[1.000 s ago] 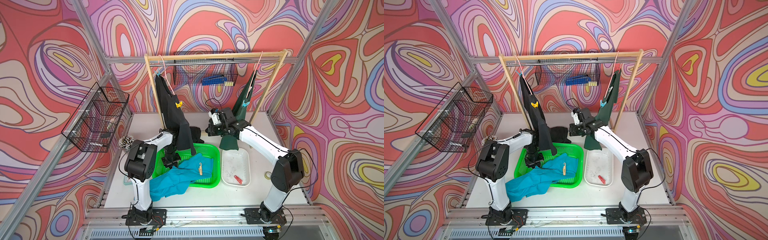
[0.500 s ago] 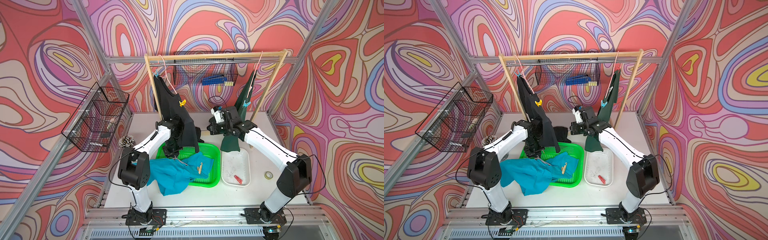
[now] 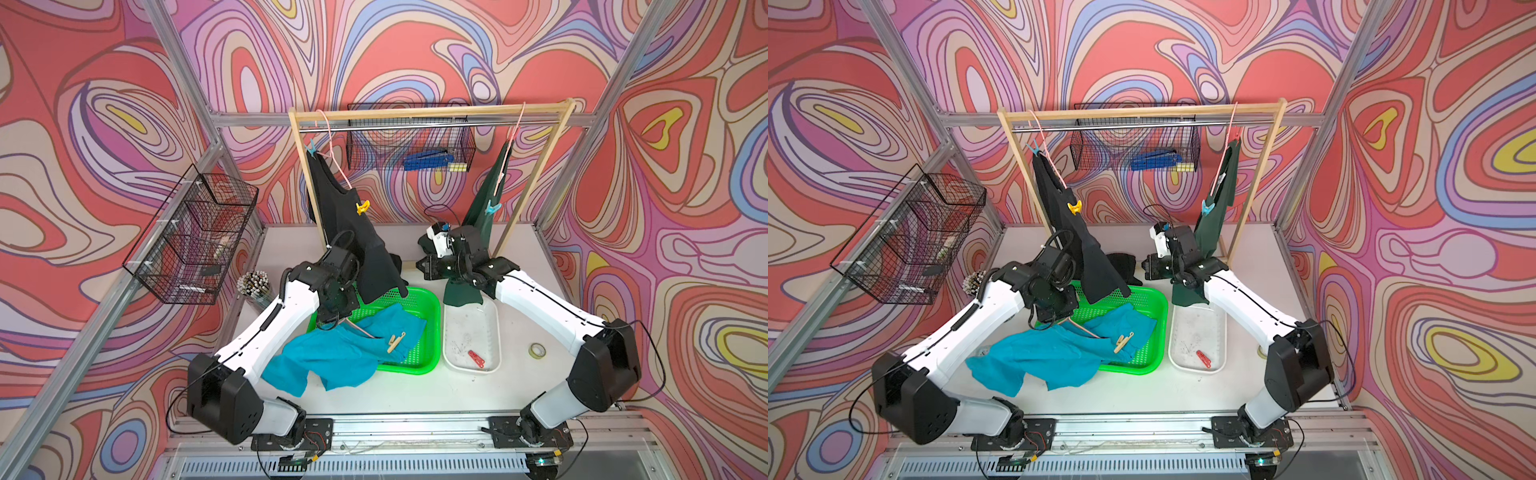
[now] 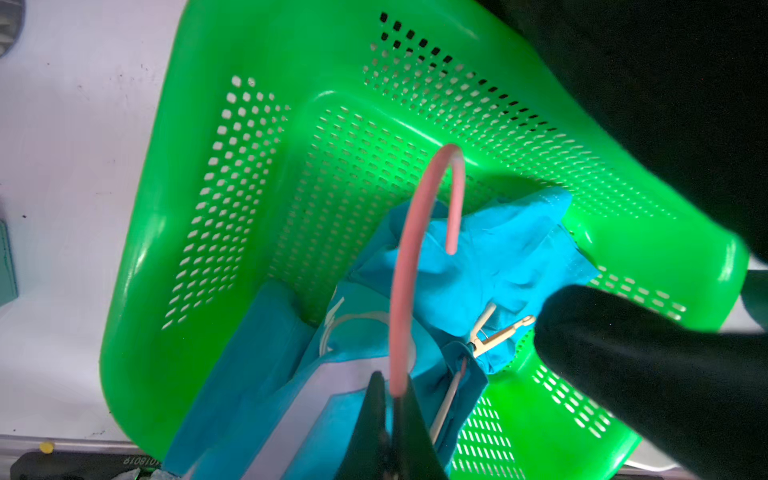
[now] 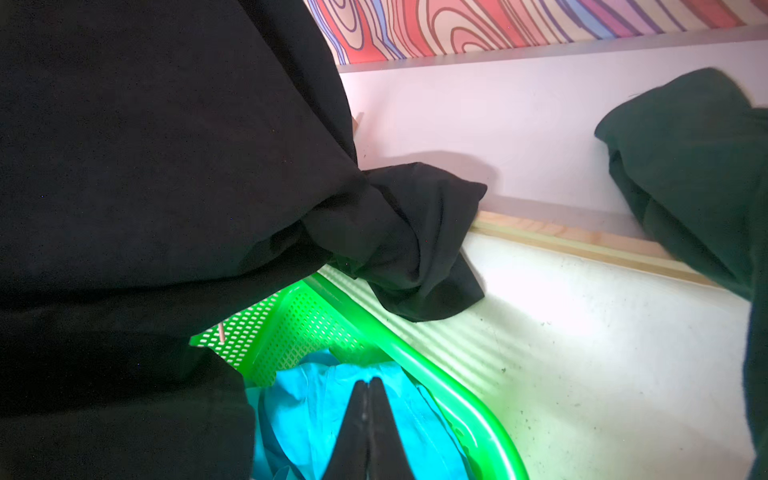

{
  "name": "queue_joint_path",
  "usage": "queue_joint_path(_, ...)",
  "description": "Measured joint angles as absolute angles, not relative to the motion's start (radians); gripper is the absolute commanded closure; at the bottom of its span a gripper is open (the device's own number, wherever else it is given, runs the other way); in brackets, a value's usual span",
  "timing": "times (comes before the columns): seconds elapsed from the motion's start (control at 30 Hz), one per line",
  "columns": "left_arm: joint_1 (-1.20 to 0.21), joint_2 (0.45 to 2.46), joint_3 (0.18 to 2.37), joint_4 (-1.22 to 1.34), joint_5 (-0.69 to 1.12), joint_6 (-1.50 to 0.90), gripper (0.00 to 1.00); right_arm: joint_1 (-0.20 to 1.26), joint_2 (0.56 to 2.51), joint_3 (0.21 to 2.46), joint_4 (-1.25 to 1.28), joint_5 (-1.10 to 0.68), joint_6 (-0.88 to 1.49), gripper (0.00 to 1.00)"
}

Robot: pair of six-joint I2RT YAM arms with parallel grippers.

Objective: Remove the clothespins securing t-shirts to the hanger
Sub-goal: Pick up the hanger from the basket.

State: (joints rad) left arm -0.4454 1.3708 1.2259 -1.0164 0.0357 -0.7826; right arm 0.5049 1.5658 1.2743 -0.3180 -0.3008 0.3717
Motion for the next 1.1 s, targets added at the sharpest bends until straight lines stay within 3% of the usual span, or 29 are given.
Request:
queue_joint_path(0.23,-0.445,1.200,1.011,-0.782,0.025,-0.666,1.00,0.531,1.578,1.137,-0.166,-0.313,0.369,0.88)
queue_joint_path(0.53,-0.445,1.014,0.828,-0.509,0.087,-0.567,1.00,0.619,1.652,1.256,-0.199,-0.282,0.411,0.84)
queue_joint_path(0.87,-0.445,0.606,0.675,-0.481,0.044,-0.520,1.00,0.702,1.565,1.210,-0.286,-0.200,0.548,0.84)
queue_joint_path(1.1,-0.445,0.585,0.706,-0.485,0.018,-0.465,1.00,0.709,1.500,1.199,-0.331,-0.167,0.579,0.77)
